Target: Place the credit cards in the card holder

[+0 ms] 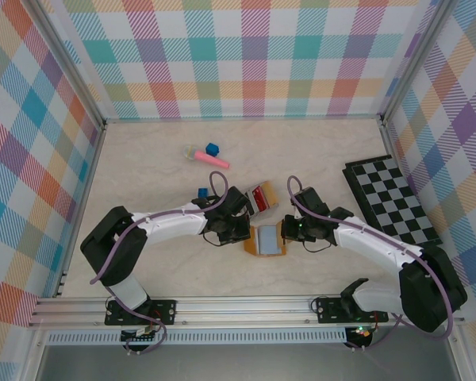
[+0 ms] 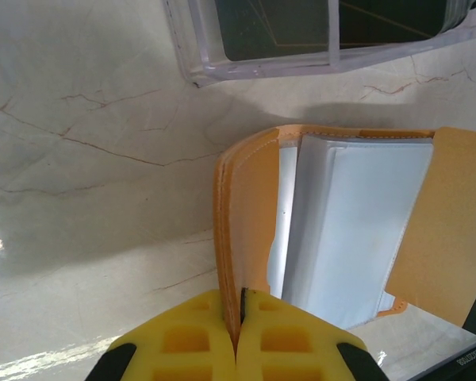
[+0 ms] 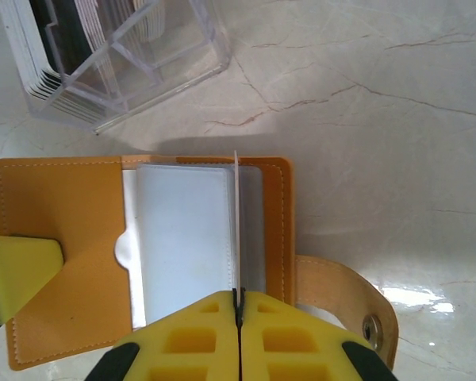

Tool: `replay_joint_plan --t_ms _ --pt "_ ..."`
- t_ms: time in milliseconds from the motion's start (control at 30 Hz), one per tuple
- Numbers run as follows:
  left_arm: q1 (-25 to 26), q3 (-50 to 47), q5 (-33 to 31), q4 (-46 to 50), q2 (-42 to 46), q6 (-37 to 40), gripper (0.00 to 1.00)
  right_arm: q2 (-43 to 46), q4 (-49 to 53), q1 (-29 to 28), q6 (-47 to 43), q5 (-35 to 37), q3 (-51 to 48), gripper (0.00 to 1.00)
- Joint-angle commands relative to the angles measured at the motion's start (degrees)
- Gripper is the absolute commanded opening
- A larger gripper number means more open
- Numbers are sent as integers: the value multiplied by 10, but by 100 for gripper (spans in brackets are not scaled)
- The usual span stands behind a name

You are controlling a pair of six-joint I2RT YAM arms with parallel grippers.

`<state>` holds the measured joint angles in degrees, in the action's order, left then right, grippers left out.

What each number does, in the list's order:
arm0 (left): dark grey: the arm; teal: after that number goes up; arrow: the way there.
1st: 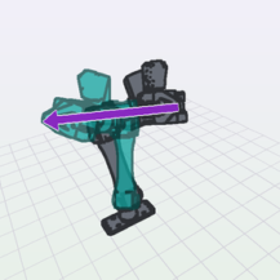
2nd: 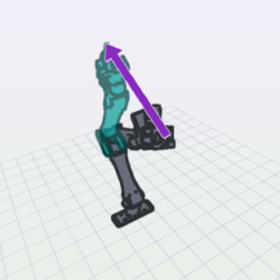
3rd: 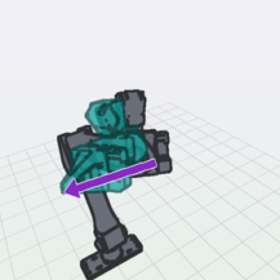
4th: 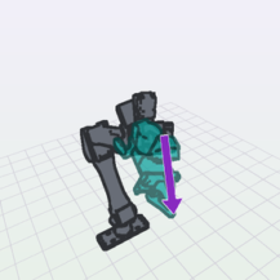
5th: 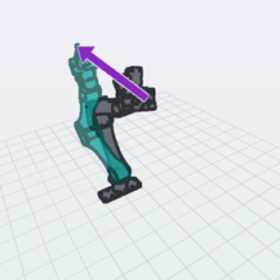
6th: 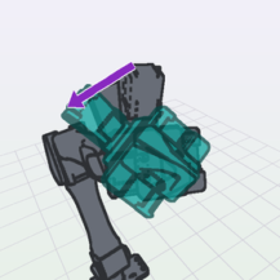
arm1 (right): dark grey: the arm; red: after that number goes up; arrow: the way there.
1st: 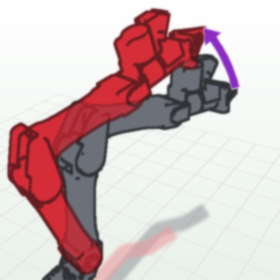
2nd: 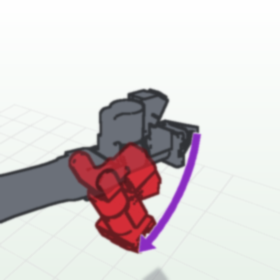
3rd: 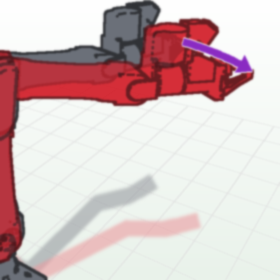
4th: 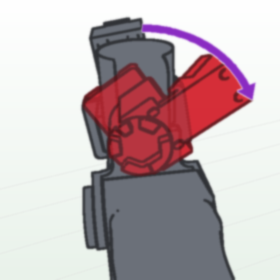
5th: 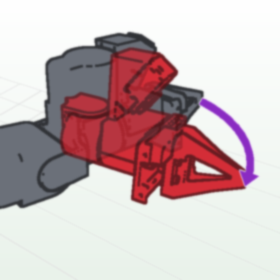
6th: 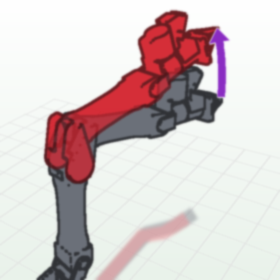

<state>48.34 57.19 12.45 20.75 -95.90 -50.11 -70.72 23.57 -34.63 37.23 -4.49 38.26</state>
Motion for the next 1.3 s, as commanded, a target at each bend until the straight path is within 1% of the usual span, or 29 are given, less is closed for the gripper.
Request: replay_joint_plan --t_ms 0,233,433,533,700,833,1133,1167,1267 --pt "5 13 2 13 -8 3 0 3 -13 -6 5 -20 14 7" --pt "5 13 2 13 -7 4 0 0 -38 -8 23 -52 19 7" --pt "5 13 -2 13 -6 4 0 3 -43 -11 31 -63 28 7" --pt "4 11 -5 11 -5 4 0 -7 -54 -13 32 -79 31 8" --pt "4 12 -6 11 -5 4 0 -26 -54 -26 36 -75 43 8" --pt "5 8 -11 5 2 4 0 -49 -68 -32 37 -92 51 8" --pt "5 -15 -34 -3 43 6 28 -89 -79 -34 64 -80 39 8" --pt "5 -17 -35 -1 47 8 29 -92 -79 -34 64 -81 39 8" --pt "5 -19 -37 0 55 15 31 -95 -79 -34 66 -78 37 7"
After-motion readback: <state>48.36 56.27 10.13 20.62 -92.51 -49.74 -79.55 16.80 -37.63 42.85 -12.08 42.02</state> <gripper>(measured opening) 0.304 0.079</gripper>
